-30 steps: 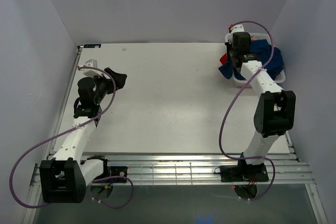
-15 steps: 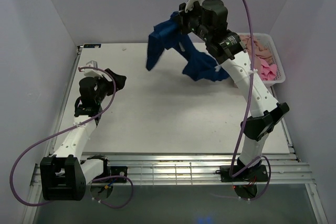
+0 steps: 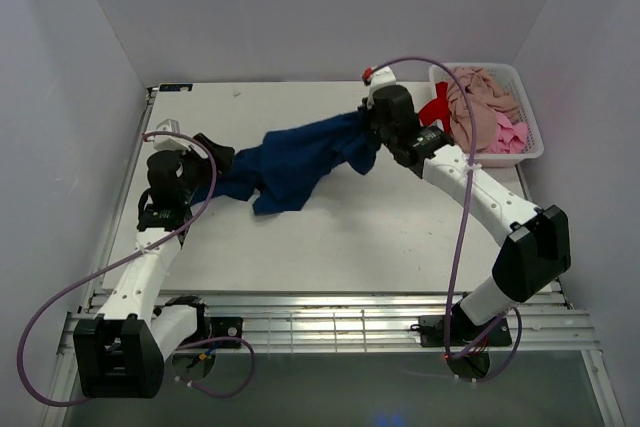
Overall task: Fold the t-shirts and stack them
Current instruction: Move the tshirt to the center of the board, then flatten out the tshirt
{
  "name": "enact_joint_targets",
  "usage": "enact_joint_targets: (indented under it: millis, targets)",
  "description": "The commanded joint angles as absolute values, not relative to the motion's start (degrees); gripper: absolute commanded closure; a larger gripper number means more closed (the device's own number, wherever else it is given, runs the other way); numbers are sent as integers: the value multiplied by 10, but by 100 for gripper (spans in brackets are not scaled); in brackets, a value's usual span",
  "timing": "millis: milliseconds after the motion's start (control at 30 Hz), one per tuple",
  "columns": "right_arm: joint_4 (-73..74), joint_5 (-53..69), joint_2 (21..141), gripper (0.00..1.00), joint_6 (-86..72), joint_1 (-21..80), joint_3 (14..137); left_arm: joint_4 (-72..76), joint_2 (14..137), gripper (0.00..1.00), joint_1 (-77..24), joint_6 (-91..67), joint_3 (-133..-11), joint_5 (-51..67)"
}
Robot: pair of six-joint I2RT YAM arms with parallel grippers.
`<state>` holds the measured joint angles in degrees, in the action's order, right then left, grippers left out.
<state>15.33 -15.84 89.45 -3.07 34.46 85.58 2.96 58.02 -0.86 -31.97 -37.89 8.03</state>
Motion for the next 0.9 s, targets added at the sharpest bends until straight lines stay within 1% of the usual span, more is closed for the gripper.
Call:
enact_joint_targets:
  millis: [0,67,100,167,200,233,267,300,333,467,500,567,600,667,700,767,800,867]
  targets:
    - [118,-316,856,92,-89,332,745,5,561,14,-7,-317,-398,74]
    - [120,-366,846,92,-103,326,677,3,558,14,-7,-317,-395,73]
    - [120,-400,839,92,-108,325,658,3,560,14,-7,-317,-392,71]
    - [122,-429,832,91,-116,325,624,3,568,15,-9,-317,-388,55]
    - [130,-452,831,82,-117,325,620,-14,573,15,-11,-316,-388,44]
    - [138,-461,831,46,-116,326,618,-13,588,16,-15,-315,-386,20]
    - [146,-467,832,23,-114,325,623,-12,598,16,-16,-316,-383,11]
    - [156,-461,833,4,-111,325,627,-6,610,16,-17,-315,-383,9]
    - [155,-450,832,2,-101,326,630,-4,635,17,-18,-312,-383,-18]
    - [105,-340,811,2,-72,327,625,61,710,23,-28,-304,-400,-14]
    - [92,-277,802,2,-66,330,618,59,726,23,-35,-301,-410,-16]
    - [65,-217,795,6,-60,332,611,49,756,23,-63,-295,-428,-40]
    - [58,-151,797,17,-60,333,605,42,759,23,-75,-292,-433,-56]
    - [46,-94,807,30,-60,337,600,34,764,22,-102,-293,-433,-96]
    - [40,-50,823,42,-62,343,598,29,765,22,-107,-300,-426,-105]
    - [25,-19,845,51,-63,351,590,29,769,21,-109,-309,-419,-115]
    - [19,10,870,57,-66,359,589,30,771,21,-110,-315,-412,-120]
    - [7,20,905,58,-70,368,588,35,776,21,-111,-315,-408,-122]
